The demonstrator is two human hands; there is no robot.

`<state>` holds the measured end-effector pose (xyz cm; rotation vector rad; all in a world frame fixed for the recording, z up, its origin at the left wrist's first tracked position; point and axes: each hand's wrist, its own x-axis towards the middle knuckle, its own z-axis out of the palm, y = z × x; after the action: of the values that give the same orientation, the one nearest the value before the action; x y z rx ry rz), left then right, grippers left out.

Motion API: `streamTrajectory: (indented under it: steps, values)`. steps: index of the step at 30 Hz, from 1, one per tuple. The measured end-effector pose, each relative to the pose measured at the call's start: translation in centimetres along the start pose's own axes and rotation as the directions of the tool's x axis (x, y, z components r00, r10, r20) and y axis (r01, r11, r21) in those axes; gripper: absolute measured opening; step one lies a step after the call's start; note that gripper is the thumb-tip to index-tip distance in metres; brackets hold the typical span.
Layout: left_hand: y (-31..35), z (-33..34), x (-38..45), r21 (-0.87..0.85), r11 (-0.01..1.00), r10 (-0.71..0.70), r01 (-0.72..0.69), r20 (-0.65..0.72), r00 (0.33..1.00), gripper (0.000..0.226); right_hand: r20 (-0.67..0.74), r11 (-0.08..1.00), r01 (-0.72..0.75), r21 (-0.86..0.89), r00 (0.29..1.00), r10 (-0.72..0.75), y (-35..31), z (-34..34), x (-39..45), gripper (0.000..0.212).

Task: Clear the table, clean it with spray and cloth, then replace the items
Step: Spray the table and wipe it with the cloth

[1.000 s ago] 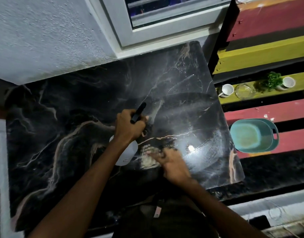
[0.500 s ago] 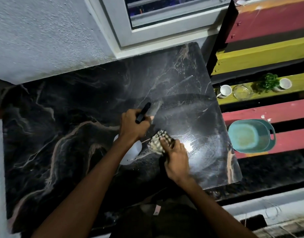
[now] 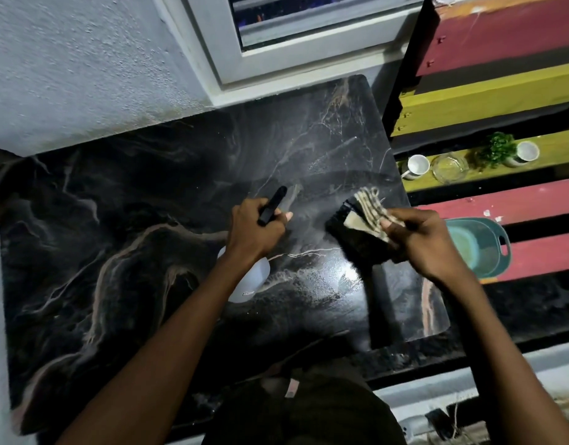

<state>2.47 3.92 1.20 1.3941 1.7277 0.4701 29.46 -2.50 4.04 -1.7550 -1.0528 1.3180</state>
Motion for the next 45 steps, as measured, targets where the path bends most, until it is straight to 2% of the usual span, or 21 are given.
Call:
streamTrajectory:
  steps: [2, 4, 6, 8, 9, 11, 13, 15, 16, 19, 23, 26, 29, 30, 32, 34, 35, 37, 39, 42, 45]
  values:
    - [-0.4, -0.2, -0.1, 0.009, 1.000, -0.001, 0.001, 0.000, 1.000, 0.027, -0.086, 0.970, 0.170, -0.172, 0.979, -0.187, -0.9, -1.4, -0.2, 0.019]
    - [-0.7, -0.4, -0.2, 0.018, 1.000, 0.005, -0.005, 0.000, 1.000, 0.027, -0.129, 0.944, 0.243, -0.225, 0.952, -0.276, -1.1, -1.8, -0.8, 0.027]
    - [-0.7, -0.5, -0.3, 0.015, 1.000, 0.002, -0.002, -0.008, 1.000, 0.027, -0.076, 0.904, 0.282, -0.322, 0.944, -0.322, -0.9, -1.2, -1.5, 0.031]
    - [-0.7, -0.5, -0.3, 0.018, 1.000, -0.008, 0.008, -0.017, 1.000, 0.028, 0.127, 0.831, 0.279, -0.481, 0.960, -0.249, 0.6, -0.2, -2.1, 0.031]
    - [-0.7, -0.6, -0.3, 0.020, 1.000, -0.011, 0.011, -0.022, 1.000, 0.028, 0.238, 0.799, 0.262, -0.541, 0.959, -0.153, 1.4, 0.4, -2.4, 0.031]
    - [-0.9, -0.6, -0.3, 0.022, 1.000, -0.013, 0.014, -0.027, 1.000, 0.029, 0.324, 0.789, 0.216, -0.575, 0.946, -0.024, 3.1, 1.5, -3.3, 0.032]
    - [-1.2, -0.7, -0.2, 0.030, 0.999, -0.013, 0.014, -0.031, 0.999, 0.027, 0.143, 0.842, 0.134, -0.522, 0.987, -0.069, 4.7, 2.9, -3.6, 0.030]
    - [-1.4, -1.0, -0.2, 0.026, 0.999, -0.019, 0.020, -0.030, 0.999, 0.025, -0.100, 0.788, -0.010, -0.616, 0.993, -0.066, 6.4, 4.6, -2.6, 0.045]
    - [-1.5, -1.1, -0.2, 0.019, 1.000, -0.022, 0.022, -0.028, 0.999, 0.025, -0.166, 0.744, -0.092, -0.662, 0.986, -0.026, 7.2, 5.7, -1.6, 0.055]
    - [-2.0, -1.7, -0.5, 0.004, 0.999, -0.035, 0.035, -0.026, 0.999, 0.025, -0.240, 0.667, -0.207, -0.716, 0.970, 0.043, 9.5, 10.0, 1.4, 0.075]
    - [-3.1, -3.2, -0.9, -0.016, 0.999, -0.031, 0.030, -0.063, 0.998, 0.030, -0.283, 0.618, -0.208, -0.758, 0.959, -0.023, 8.6, 14.2, 6.3, 0.077]
    - [-4.3, -4.8, -0.9, -0.008, 1.000, -0.025, 0.025, -0.114, 0.993, 0.034, -0.153, 0.569, -0.080, -0.819, 0.985, -0.083, 5.4, 18.2, 10.7, 0.080]
    - [-5.6, -6.6, -0.9, 0.004, 0.999, -0.034, 0.035, -0.156, 0.987, 0.032, 0.061, 0.522, 0.154, -0.839, 0.980, -0.192, 3.6, 24.9, 11.6, 0.084]
    - [-6.0, -7.1, -0.8, 0.010, 0.999, -0.044, 0.047, -0.180, 0.983, 0.031, 0.179, 0.489, 0.273, -0.829, 0.957, -0.230, 3.7, 27.1, 10.6, 0.083]
    - [-6.5, -7.9, -0.6, 0.033, 0.997, -0.061, 0.069, -0.205, 0.977, 0.037, 0.435, 0.380, 0.515, -0.768, 0.855, -0.281, 5.0, 30.5, 7.1, 0.078]
    - [-6.5, -8.2, -0.4, 0.034, 0.997, -0.067, 0.075, -0.202, 0.977, 0.032, 0.573, 0.349, 0.634, -0.690, 0.773, -0.273, 7.1, 30.5, 3.5, 0.073]
    - [-6.5, -8.2, -0.2, 0.027, 0.997, -0.062, 0.069, -0.202, 0.977, 0.031, 0.587, 0.360, 0.643, -0.676, 0.765, -0.263, 8.0, 29.4, 2.1, 0.071]
    - [-6.3, -7.9, 0.3, 0.000, 0.999, -0.053, 0.054, -0.199, 0.978, 0.034, 0.541, 0.370, 0.591, -0.717, 0.806, -0.239, 9.9, 25.1, 0.5, 0.071]
    - [-6.0, -7.4, 1.2, -0.020, 0.999, -0.043, 0.040, -0.177, 0.983, 0.034, 0.410, 0.385, 0.471, -0.794, 0.882, -0.233, 11.3, 18.9, 0.8, 0.071]
    - [-5.0, -6.4, 2.3, -0.043, 0.999, -0.038, 0.032, -0.157, 0.987, 0.034, 0.050, 0.428, 0.130, -0.894, 0.980, -0.195, 11.7, 8.9, 5.6, 0.070]
    - [-3.9, -5.3, 3.5, -0.043, 0.999, -0.031, 0.025, -0.148, 0.988, 0.032, -0.289, 0.556, -0.183, -0.811, 0.951, -0.109, 9.1, 4.8, 14.2, 0.074]
